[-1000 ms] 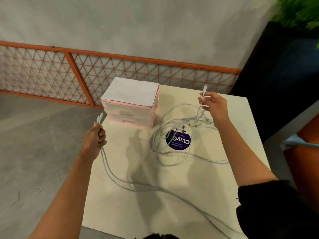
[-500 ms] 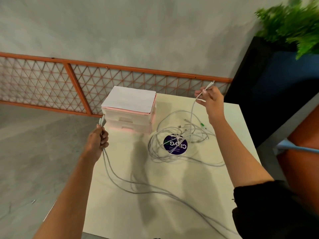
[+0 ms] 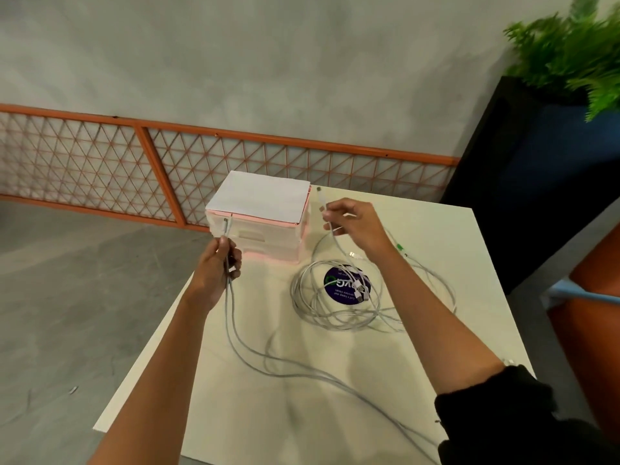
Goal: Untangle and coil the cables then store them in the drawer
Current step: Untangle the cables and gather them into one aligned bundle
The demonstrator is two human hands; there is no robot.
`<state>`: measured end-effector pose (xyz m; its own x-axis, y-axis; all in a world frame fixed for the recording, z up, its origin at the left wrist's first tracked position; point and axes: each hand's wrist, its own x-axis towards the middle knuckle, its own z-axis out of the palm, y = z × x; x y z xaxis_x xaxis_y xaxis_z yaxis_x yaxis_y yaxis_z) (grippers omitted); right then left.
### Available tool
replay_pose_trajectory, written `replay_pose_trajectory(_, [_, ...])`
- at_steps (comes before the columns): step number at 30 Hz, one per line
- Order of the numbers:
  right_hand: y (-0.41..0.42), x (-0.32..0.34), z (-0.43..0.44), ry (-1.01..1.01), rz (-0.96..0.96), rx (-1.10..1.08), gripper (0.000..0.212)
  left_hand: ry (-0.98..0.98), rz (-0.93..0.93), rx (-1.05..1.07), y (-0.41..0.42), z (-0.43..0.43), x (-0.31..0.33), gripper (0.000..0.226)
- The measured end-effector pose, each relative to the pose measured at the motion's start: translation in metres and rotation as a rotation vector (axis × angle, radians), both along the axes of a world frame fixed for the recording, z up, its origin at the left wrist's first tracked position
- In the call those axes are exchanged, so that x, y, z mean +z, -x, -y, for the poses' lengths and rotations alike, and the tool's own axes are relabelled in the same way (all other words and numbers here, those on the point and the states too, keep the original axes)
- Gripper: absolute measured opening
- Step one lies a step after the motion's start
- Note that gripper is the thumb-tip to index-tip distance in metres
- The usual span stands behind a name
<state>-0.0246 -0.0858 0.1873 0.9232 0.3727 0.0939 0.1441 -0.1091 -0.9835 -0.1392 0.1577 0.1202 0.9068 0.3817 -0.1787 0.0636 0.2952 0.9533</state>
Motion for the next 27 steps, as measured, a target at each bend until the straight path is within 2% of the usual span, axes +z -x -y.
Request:
replay_pose_trajectory(3, [0.012,-0.011,-0.020,0.041,-0.049,0.070,0.011,-0.015,0.027,-0.052,-0.001,0.008,0.002,0.031])
replay_pose_trajectory(7, [0.031,-0.025,-0.048,0.079,-0.070,0.143,0.016,0.048,0.096,-0.136,-0.003,0.020,0.002,0.026])
replay_pose_trajectory(15, [0.041,-0.036,-0.075,0.096,-0.011,0.046,0.021,0.034,0.110,-0.196,-0.008,0.036,-0.008,0.022])
replay_pose_trajectory(18, [0.042,-0.039,-0.076,0.089,-0.023,0.011,0.030,0.049,0.123,-0.193,-0.010,0.037,-0.006,0.023])
replay_pose_trajectory(27, [0.038,-0.047,-0.072,0.041,-0.019,0.006,0.037,0.051,0.125,-0.226,-0.016,0.039,-0.001,0.034])
